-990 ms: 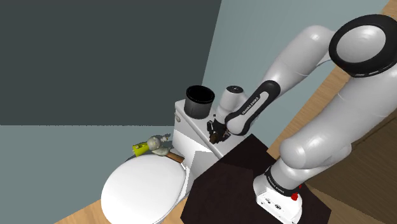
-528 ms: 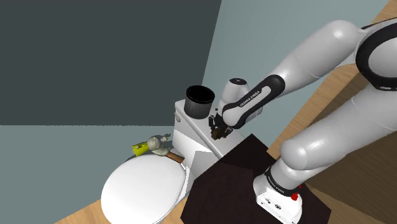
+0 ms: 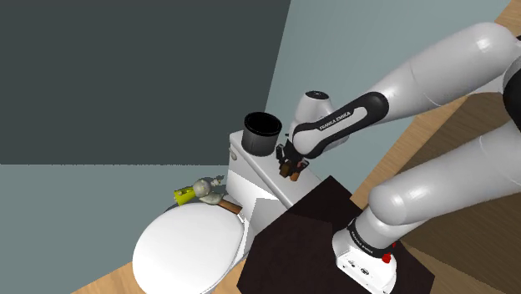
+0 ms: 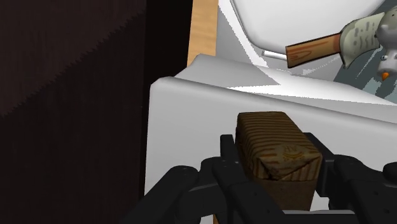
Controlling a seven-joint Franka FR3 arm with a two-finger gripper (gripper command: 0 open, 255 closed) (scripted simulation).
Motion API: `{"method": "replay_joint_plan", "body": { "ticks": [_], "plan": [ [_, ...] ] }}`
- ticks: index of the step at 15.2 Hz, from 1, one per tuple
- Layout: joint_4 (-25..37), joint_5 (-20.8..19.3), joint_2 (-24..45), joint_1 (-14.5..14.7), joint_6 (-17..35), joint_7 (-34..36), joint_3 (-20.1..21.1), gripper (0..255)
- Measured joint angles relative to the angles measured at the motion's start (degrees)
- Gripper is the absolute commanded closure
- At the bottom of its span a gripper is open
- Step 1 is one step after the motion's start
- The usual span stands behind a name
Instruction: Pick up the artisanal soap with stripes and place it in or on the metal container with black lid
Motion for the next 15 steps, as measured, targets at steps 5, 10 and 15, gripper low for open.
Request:
{"method": "replay_joint_plan", "body": {
  "ticks": [5,10,15],
  "plan": [
    [0.63,1.42,-5.54,1.27,-6.11,-1.18,-1.32,255],
    [2.13,1.71,-9.98,1.87,-11.98,-1.68,-2.43,255],
    [3.74,1.55,-13.63,2.07,-17.25,-2.18,-3.58,255]
  ]
}}
